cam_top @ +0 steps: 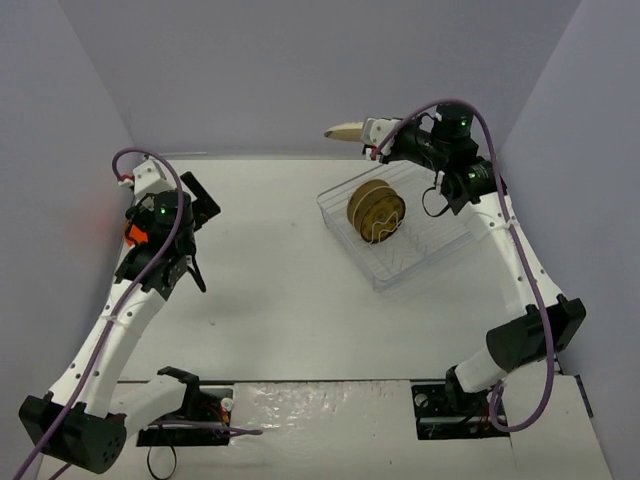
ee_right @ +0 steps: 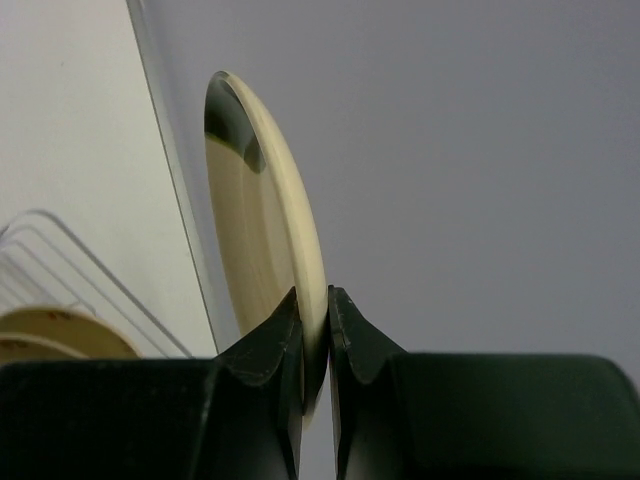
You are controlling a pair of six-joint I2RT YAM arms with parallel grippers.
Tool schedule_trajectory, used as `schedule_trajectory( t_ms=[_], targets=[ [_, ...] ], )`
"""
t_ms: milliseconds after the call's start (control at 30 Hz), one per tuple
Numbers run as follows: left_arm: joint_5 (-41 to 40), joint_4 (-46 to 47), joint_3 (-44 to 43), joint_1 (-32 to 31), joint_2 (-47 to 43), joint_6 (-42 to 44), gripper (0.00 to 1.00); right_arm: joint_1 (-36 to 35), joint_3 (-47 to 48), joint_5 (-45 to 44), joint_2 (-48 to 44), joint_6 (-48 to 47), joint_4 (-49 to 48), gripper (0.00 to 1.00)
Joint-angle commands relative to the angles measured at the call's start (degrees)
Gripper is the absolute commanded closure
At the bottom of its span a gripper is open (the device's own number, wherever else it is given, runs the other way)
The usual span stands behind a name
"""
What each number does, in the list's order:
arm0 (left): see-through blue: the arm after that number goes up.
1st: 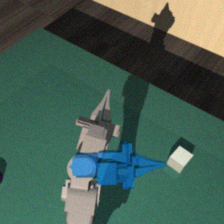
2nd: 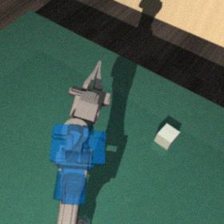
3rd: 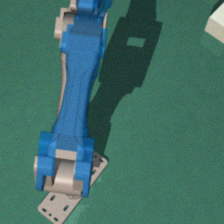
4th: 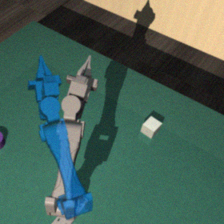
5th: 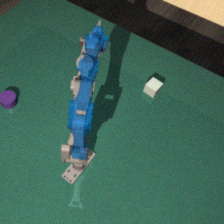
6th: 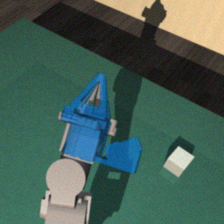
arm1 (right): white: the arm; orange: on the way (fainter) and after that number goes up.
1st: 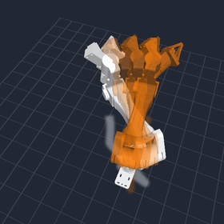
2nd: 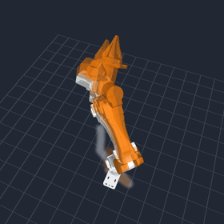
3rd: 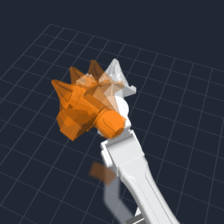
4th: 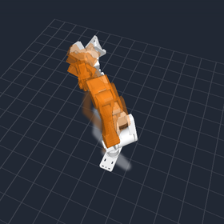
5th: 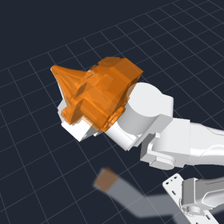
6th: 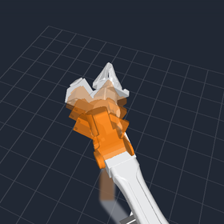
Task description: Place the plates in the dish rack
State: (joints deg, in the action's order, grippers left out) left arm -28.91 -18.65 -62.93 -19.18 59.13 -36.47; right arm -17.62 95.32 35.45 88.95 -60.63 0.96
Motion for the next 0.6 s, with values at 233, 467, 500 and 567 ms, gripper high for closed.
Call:
schedule_trajectory(
  t_ms=[233,467,500,567],
  targets=[
    [1.36,-5.94,-0.23,8.96,7.59,-4.72,0.03,4.36,4.74,-16.43,-1.99,-36.27,36.97,1.0],
    [0.17,-7.85,-3.12,9.32,12.97,-6.73,0.03,5.66,4.19,-20.33,0.75,-41.56,41.25,1.0],
    [0.2,-8.03,-3.36,9.4,13.59,-6.87,0.03,5.67,3.28,-20.1,0.85,-41.89,40.31,1.0],
    [0.25,-8.3,-3.8,9.57,14.46,-7.15,0.03,5.67,1.52,-19.67,0.96,-42.6,38.46,1.0]
  ],
)
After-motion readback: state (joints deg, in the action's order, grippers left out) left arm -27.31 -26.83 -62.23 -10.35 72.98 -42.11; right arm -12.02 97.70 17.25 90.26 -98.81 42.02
